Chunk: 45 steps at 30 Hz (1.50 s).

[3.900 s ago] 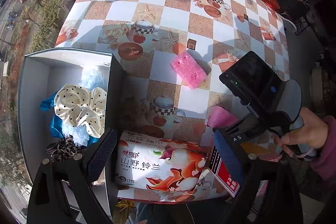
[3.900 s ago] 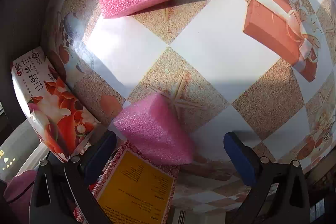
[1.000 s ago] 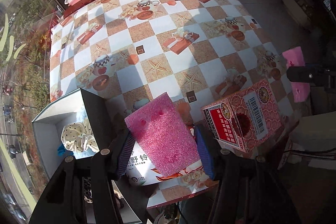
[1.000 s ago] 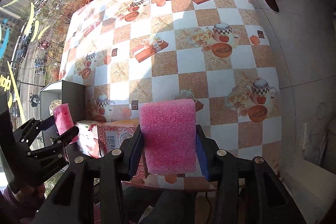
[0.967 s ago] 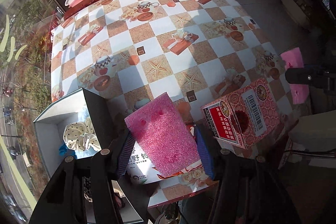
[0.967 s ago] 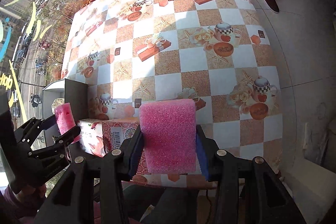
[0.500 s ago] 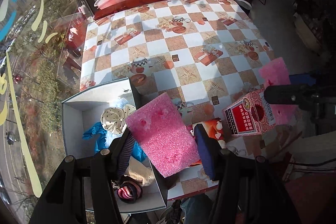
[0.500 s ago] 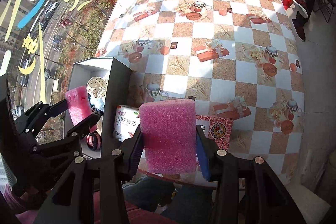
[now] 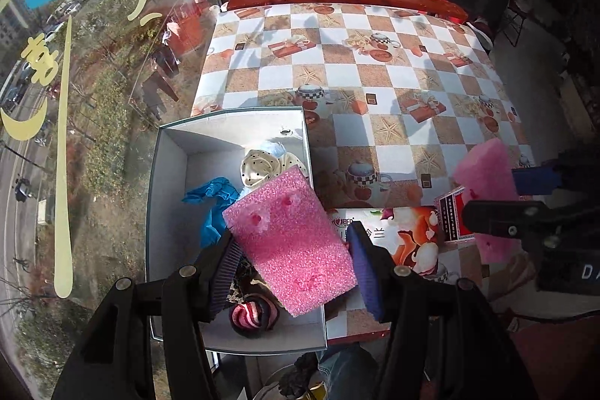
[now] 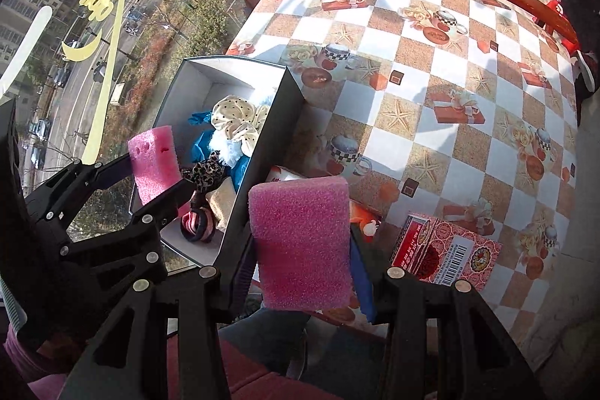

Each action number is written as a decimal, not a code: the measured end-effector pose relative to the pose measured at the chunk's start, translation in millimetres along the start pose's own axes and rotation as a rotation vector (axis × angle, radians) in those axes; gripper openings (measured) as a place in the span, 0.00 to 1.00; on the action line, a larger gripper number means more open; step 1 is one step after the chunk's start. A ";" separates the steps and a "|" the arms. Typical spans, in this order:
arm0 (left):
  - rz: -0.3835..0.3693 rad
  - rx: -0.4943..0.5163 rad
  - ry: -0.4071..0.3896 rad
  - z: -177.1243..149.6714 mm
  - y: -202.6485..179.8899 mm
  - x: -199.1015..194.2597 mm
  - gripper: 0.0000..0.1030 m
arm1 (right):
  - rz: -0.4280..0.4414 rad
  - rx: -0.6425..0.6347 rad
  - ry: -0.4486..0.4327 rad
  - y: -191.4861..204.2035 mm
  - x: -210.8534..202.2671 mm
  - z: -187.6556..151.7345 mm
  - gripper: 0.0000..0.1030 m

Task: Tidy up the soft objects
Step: 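Hold both pink sponges above the box with both grippers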

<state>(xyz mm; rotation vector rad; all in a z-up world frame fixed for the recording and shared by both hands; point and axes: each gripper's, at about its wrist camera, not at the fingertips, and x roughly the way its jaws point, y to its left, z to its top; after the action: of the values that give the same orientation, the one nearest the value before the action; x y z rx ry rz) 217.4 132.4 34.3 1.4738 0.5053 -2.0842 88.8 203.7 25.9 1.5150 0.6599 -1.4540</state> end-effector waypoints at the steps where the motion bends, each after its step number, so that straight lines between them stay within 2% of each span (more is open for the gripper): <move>1: 0.000 -0.006 0.000 -0.3 1.8 0.5 0.59 | -0.001 -0.006 0.002 2.0 0.7 0.7 0.46; 45: 0.021 -0.131 -0.013 -17.2 36.0 -1.7 0.59 | -0.019 -0.114 0.046 40.0 18.5 10.1 0.46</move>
<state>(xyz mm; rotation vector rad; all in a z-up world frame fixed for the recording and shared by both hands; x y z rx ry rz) 252.9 114.5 30.2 1.3843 0.6063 -2.0029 121.4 173.3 18.8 1.4615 0.7741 -1.3758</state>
